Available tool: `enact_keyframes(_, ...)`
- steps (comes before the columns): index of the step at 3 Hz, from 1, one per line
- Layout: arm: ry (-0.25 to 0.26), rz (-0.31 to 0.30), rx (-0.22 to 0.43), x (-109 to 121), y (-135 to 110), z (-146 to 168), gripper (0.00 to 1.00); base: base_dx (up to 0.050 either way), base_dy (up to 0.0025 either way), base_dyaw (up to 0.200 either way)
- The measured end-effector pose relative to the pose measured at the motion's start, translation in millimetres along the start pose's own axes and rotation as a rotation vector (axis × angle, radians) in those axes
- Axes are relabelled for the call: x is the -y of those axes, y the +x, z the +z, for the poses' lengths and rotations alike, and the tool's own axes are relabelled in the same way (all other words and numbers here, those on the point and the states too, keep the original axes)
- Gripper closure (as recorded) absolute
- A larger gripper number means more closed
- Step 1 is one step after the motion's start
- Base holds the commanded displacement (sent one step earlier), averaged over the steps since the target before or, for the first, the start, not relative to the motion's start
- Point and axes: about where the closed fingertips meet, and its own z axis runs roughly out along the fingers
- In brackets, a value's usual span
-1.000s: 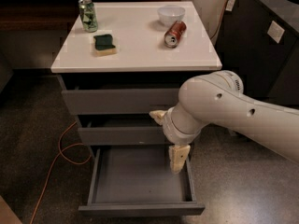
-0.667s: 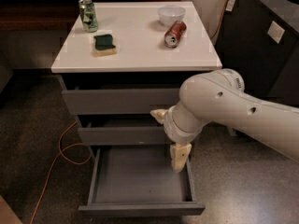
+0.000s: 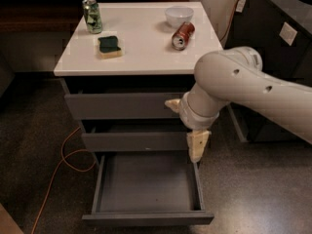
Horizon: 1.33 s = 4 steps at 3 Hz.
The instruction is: Place coke can into bottom drawer
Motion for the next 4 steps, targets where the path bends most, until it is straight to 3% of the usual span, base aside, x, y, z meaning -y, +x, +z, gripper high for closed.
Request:
enact_keyframes(2,-0.021,-0.148,0.041,86.6,38.0,-48.5,0.00,0.000,0.00000,0.000)
enact_keyframes(3,0.000,-0.201,0.039,120.4,43.9,-68.6,0.00,0.000,0.00000,0.000)
enact_keyframes(4,0.022,-0.249,-0.004,154.1,53.9,-92.5,0.00,0.000,0.00000,0.000)
